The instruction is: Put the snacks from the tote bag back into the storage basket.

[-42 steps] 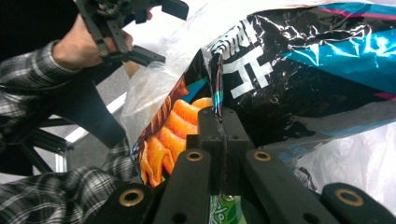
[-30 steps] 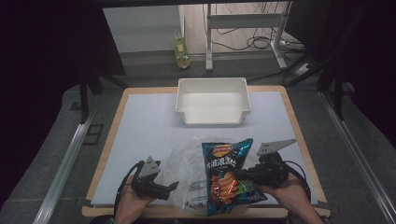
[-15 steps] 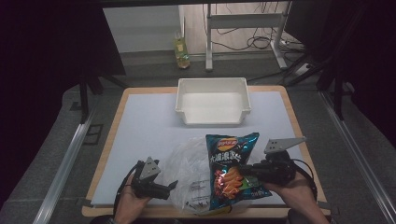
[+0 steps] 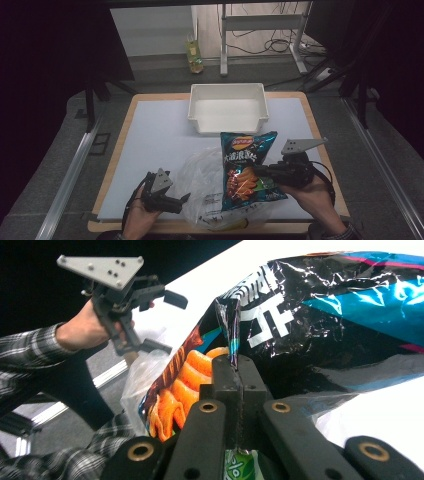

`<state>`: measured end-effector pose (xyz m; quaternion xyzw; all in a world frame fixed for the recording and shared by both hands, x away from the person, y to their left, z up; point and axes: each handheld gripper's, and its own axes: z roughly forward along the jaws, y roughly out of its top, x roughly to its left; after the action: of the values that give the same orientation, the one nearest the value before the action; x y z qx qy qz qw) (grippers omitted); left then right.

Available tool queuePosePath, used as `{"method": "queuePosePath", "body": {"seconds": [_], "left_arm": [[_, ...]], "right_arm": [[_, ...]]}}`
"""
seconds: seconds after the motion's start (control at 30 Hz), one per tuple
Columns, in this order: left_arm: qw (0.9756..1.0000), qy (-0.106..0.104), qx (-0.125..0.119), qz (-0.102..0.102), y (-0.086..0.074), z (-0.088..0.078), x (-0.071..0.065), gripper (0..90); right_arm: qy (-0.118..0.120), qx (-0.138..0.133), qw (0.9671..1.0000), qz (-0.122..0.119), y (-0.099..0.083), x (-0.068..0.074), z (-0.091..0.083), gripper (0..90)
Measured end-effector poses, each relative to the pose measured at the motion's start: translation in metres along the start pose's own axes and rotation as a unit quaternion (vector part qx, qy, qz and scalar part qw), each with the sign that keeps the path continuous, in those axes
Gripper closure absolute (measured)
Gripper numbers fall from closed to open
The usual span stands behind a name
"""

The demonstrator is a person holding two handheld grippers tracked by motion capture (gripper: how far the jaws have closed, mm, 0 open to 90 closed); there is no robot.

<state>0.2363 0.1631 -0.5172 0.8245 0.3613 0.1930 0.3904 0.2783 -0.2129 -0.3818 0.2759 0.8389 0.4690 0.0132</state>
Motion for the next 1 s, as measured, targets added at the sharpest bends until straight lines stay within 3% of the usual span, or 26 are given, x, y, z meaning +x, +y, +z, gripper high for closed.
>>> {"method": "queuePosePath", "body": {"seconds": [0.57, 0.77, 1.0], "left_arm": [[1.0, -0.003, -0.004, -0.002, 0.0, -0.001, 0.001, 0.6], [0.9998, 0.001, -0.007, -0.016, 0.0, -0.002, 0.003, 0.5], [0.9999, -0.002, -0.006, -0.012, 0.0, -0.002, 0.002, 0.5]], "right_arm": [[-0.016, -0.022, 0.9996, 0.002, 0.011, -0.021, 0.025, 89.6], [-0.018, -0.029, 0.9994, 0.001, 0.015, -0.029, 0.034, 89.6], [-0.022, -0.039, 0.999, -0.003, 0.02, -0.037, 0.041, 89.6]]}}
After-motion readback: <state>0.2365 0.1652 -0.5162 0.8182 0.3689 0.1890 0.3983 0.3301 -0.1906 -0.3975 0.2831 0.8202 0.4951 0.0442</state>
